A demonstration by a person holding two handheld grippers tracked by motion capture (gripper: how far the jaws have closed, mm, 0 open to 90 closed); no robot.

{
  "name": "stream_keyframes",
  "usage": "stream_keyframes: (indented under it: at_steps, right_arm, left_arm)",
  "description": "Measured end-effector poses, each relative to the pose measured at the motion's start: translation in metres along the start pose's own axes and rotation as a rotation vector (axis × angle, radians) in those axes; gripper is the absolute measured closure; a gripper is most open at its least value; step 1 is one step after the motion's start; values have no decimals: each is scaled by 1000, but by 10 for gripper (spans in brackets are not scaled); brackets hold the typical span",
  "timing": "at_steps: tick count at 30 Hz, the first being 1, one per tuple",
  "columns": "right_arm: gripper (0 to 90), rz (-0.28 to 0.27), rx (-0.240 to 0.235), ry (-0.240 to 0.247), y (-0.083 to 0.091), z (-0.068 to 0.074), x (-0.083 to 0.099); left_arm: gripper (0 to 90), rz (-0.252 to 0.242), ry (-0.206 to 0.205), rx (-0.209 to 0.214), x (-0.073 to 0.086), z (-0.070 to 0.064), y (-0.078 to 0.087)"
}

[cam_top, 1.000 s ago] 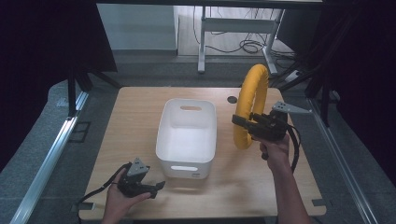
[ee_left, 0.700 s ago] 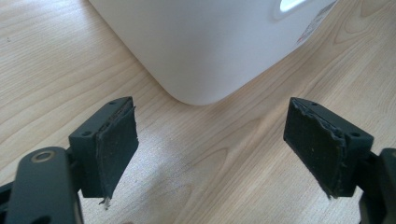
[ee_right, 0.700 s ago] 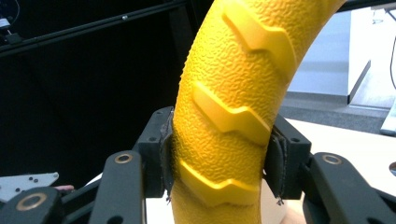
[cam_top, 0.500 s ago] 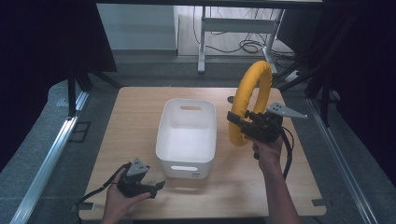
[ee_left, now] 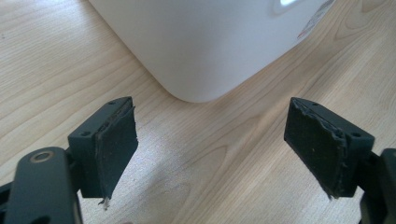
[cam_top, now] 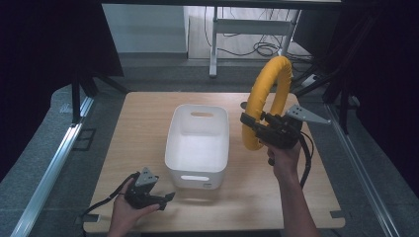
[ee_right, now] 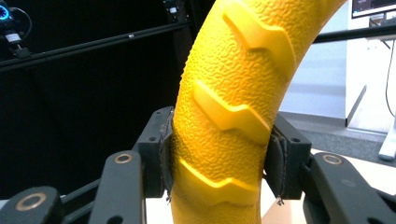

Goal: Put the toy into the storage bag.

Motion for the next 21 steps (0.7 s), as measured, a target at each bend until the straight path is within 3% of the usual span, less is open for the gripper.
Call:
stream_keyframes:
  at_steps: [14,21]
  right_arm:
    - [501,-76,-18,44,-1,24,-28]
    - [501,-89,-20,58,-4,36,-36]
  left_arm:
    - [174,-2,-4,-2,0,0,0]
    - [174,3,-5,-2,0,1,0]
Point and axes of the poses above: each handheld gripper's, and its own axes: y roughly backward along the jaws, x roughly out of its underside, z roughly to its left, the point moved 3 cm from there along -y, roughly forward along the jaws, and after that the axes turned 5 degrees about z, right-handed, at the moved point
